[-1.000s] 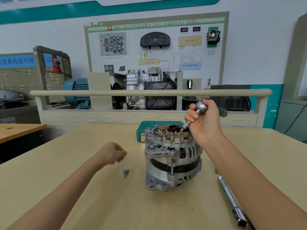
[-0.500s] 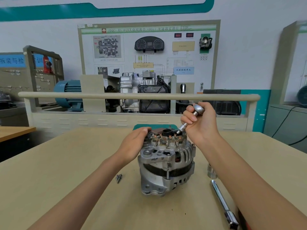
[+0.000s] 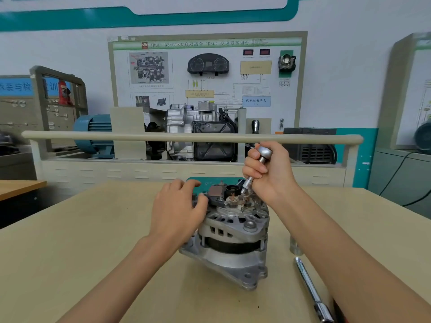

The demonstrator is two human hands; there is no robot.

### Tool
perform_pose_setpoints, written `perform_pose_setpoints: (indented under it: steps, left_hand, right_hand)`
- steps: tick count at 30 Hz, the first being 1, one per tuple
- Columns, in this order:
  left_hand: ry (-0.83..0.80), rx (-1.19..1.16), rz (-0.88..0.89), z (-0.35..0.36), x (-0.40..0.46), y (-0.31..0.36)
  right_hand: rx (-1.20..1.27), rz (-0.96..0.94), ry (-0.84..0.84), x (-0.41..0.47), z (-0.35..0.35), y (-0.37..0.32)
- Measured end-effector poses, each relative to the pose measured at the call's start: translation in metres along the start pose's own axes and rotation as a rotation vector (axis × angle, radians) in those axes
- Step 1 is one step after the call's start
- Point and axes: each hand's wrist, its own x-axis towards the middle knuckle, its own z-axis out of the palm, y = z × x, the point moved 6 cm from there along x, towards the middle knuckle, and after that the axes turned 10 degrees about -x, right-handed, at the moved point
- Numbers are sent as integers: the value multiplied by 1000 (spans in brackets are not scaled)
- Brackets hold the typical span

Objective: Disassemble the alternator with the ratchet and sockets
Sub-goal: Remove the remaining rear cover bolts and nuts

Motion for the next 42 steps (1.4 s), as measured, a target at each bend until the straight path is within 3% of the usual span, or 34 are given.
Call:
perform_pose_setpoints:
  steps: [6, 22, 33, 42]
  left_hand:
    - [15, 57, -16, -4, -4, 10]
    - [64, 88, 14, -9, -20, 25]
    - [62, 24, 114, -11, -27, 38]
    - [38, -76, 105, -7, -26, 38]
  right_hand:
    - [-165, 6, 13, 0, 0, -5]
    - [-194, 47, -39, 0, 10, 3]
    - [-210, 83, -42, 5, 12, 13]
    - [-380, 91, -59, 5, 16, 13]
